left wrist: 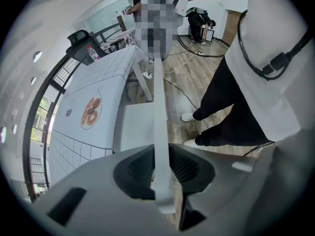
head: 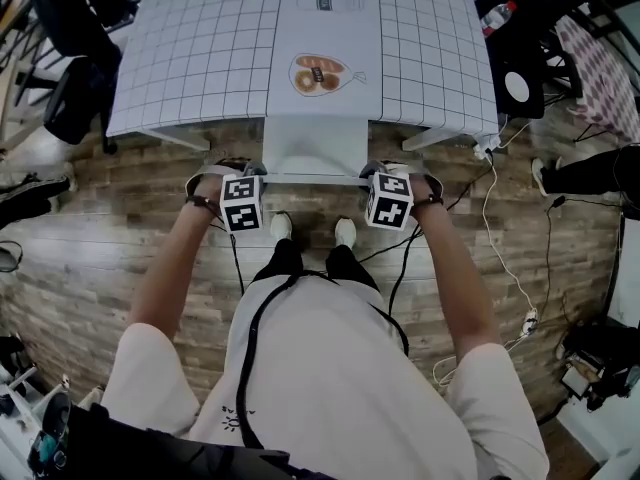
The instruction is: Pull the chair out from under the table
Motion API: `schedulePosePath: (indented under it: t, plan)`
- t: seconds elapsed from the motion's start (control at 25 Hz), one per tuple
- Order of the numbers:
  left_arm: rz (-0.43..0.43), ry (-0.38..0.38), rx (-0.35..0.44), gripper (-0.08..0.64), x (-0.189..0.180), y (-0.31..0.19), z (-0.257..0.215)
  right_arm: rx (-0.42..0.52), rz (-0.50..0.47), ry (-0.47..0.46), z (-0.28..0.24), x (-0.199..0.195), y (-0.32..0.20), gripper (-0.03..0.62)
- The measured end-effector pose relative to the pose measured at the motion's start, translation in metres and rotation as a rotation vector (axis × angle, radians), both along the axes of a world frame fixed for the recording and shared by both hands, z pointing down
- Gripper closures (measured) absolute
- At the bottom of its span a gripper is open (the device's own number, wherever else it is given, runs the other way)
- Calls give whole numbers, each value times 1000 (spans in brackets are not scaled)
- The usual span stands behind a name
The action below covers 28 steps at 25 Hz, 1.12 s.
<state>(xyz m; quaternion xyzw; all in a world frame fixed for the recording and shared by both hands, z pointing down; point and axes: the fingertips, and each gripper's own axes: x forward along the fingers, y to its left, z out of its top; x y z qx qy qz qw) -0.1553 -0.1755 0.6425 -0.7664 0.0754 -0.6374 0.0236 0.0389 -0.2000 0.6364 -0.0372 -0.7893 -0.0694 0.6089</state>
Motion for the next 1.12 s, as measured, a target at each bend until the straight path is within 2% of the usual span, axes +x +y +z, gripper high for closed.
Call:
schedulePosePath:
  t: [0.56,0.96,1.12]
  plan:
    - [-20,-3,-52,476,13,98,-5,-45,-15,-1,-4,12,93,509]
    - [-40,-72,-9,474,16,102,0,-52,-12,-18,-4,19,100,508]
    - [-60,-87,-25,474,20,101,0,-46,-3,-44,-5,22,100,508]
